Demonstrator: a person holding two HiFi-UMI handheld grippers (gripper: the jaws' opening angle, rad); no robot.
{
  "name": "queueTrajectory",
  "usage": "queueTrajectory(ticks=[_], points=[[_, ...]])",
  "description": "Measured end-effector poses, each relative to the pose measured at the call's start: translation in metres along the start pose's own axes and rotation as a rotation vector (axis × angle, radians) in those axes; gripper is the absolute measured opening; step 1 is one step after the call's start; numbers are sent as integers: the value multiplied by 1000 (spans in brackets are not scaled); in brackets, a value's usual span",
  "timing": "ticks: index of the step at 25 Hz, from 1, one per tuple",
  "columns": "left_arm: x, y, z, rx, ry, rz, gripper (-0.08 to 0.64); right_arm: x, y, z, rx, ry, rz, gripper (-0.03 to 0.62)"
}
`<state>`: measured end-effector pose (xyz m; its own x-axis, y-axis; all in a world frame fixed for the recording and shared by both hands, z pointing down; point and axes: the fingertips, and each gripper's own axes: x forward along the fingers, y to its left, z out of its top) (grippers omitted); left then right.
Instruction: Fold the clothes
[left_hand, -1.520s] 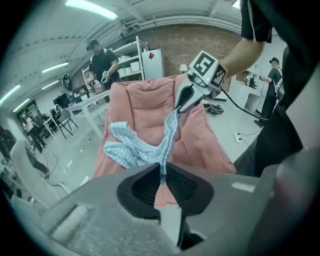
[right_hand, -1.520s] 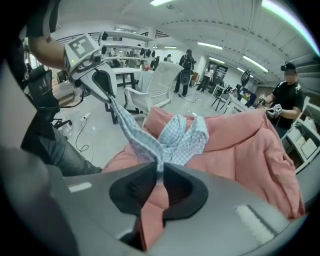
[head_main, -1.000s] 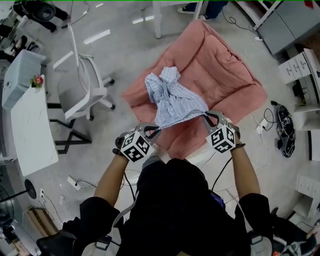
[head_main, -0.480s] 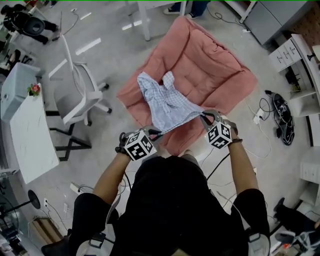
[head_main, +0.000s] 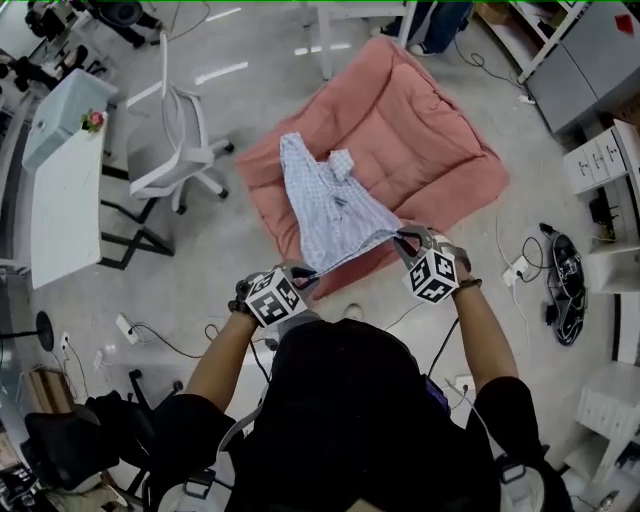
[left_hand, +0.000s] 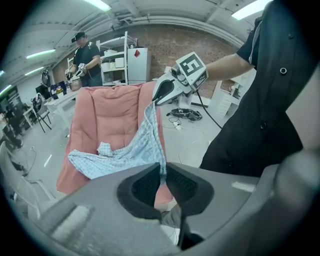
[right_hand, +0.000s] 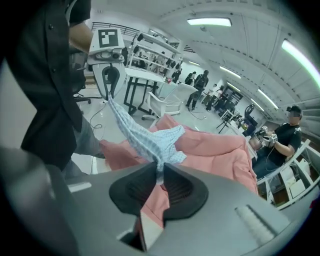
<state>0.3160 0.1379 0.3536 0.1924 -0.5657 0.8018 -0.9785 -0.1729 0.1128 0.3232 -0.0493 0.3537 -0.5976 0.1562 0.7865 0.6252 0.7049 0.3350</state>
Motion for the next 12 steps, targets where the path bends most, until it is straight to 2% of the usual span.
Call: queueTrajectory(ticks=[5, 12], points=[[7, -27, -12, -62, 20, 41, 43, -4, 30, -15, -46, -8, 80, 49], [28, -62, -34, -102, 38, 28, 43, -1, 66, -39, -111, 31, 151, 49]])
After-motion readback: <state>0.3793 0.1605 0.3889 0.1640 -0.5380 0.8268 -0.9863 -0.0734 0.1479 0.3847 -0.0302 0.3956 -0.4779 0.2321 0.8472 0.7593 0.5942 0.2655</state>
